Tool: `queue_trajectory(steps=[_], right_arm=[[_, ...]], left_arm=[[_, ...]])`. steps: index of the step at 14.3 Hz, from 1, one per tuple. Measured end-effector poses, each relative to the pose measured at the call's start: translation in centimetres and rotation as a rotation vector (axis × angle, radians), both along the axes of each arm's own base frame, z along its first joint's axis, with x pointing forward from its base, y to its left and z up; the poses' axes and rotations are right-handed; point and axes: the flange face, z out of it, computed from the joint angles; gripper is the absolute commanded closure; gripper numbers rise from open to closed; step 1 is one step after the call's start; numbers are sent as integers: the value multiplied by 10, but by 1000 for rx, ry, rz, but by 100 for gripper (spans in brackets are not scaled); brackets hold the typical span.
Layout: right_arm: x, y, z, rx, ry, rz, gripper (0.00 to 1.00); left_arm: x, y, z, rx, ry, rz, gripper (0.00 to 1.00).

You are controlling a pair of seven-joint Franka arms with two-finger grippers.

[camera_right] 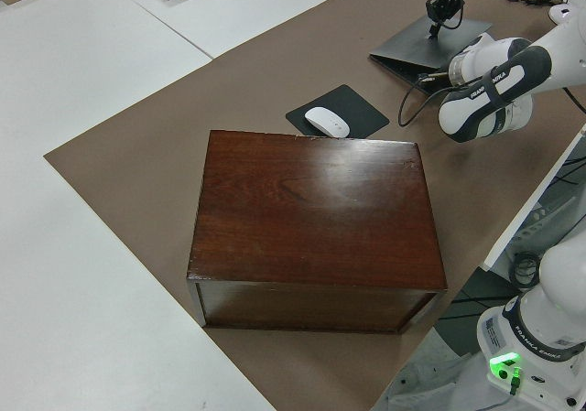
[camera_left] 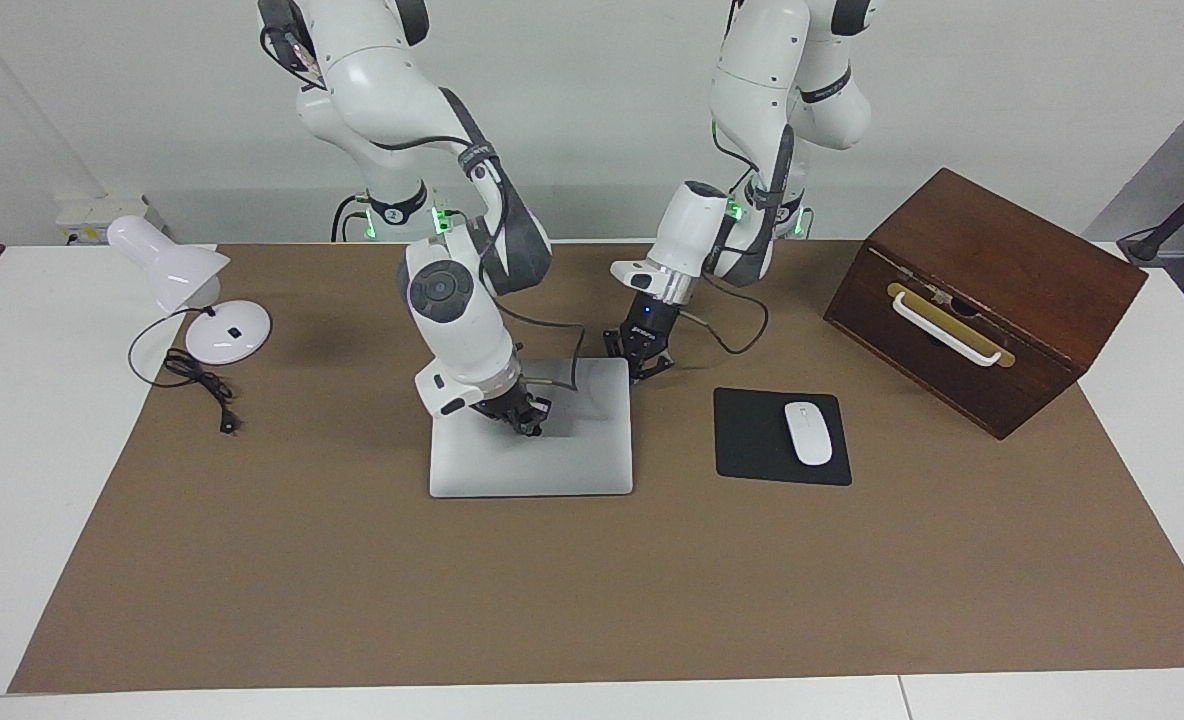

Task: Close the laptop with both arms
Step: 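Push the laptop lid down toward the keyboard with the right gripper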

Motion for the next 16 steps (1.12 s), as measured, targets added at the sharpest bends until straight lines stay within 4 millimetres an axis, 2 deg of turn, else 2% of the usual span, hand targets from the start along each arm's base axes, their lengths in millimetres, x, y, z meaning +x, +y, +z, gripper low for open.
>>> queue_trajectory(steps=[4, 12, 14, 16], right_arm=[[-3, 4, -7, -1, 0, 5, 100], [-2, 4, -5, -1, 0, 6, 100], [-2, 5, 5, -4, 16, 12, 100], [-1, 1, 32, -6, 33, 16, 100]], left_arm=[[0, 0, 0, 0, 0, 0, 100], [0, 0, 0, 0, 0, 0, 100], [0, 0, 0, 0, 0, 0, 100], [0, 0, 0, 0, 0, 0, 100]])
